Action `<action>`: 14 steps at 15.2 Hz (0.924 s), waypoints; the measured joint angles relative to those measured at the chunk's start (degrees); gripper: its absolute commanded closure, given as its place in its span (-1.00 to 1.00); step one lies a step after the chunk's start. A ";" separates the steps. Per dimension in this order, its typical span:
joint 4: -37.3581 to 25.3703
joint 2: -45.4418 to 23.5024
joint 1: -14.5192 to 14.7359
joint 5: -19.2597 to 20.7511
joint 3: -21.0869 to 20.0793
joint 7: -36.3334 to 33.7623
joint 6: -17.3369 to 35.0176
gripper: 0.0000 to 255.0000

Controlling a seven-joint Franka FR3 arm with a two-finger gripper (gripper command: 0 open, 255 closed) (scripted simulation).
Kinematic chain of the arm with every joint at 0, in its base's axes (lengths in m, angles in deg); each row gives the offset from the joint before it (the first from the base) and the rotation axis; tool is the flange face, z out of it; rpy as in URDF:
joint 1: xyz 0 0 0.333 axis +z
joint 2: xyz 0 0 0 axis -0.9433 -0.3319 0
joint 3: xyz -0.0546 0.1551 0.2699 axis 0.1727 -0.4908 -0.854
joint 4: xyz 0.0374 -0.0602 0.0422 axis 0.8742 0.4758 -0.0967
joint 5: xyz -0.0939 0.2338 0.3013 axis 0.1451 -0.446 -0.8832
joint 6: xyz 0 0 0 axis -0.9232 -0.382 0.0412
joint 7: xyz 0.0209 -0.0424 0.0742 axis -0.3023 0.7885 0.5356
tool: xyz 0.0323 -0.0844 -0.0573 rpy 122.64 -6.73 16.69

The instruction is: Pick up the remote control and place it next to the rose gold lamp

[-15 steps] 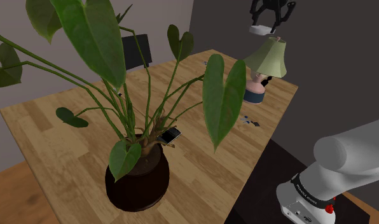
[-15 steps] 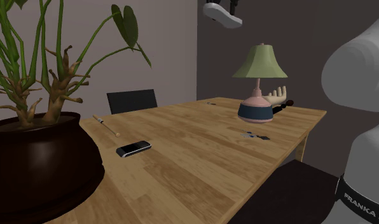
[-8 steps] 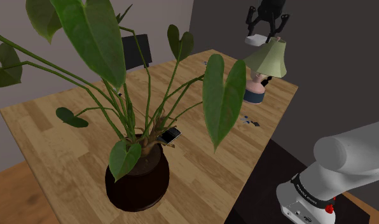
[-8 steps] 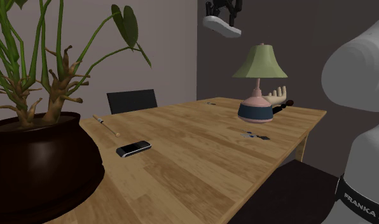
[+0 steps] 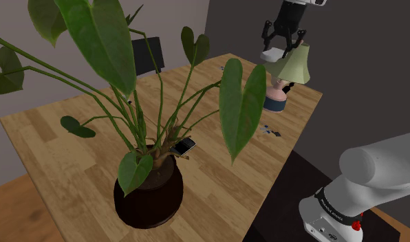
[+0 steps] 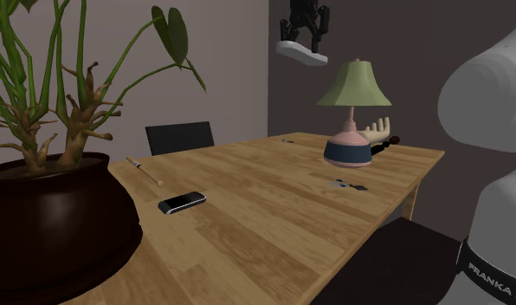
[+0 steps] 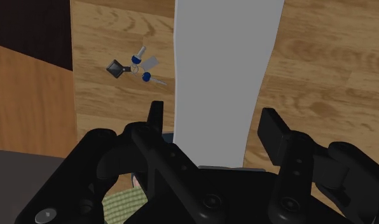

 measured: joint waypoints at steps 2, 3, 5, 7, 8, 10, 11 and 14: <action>1.80 0.32 0.09 -0.16 -0.07 0.03 1.52 1.00; 2.80 0.55 0.14 -0.27 -0.07 0.09 2.30 1.00; 4.77 0.93 0.25 -0.47 -0.15 0.13 3.92 1.00; 6.52 1.21 0.29 -0.60 -0.13 0.30 5.41 1.00; 7.27 1.21 0.33 -0.63 -0.22 0.26 6.16 1.00; 8.83 1.30 0.41 -0.73 -0.34 0.25 7.63 1.00; 9.81 1.51 0.47 -0.84 -0.36 0.30 8.42 1.00; 12.29 1.60 0.56 -0.96 -0.51 0.36 10.81 1.00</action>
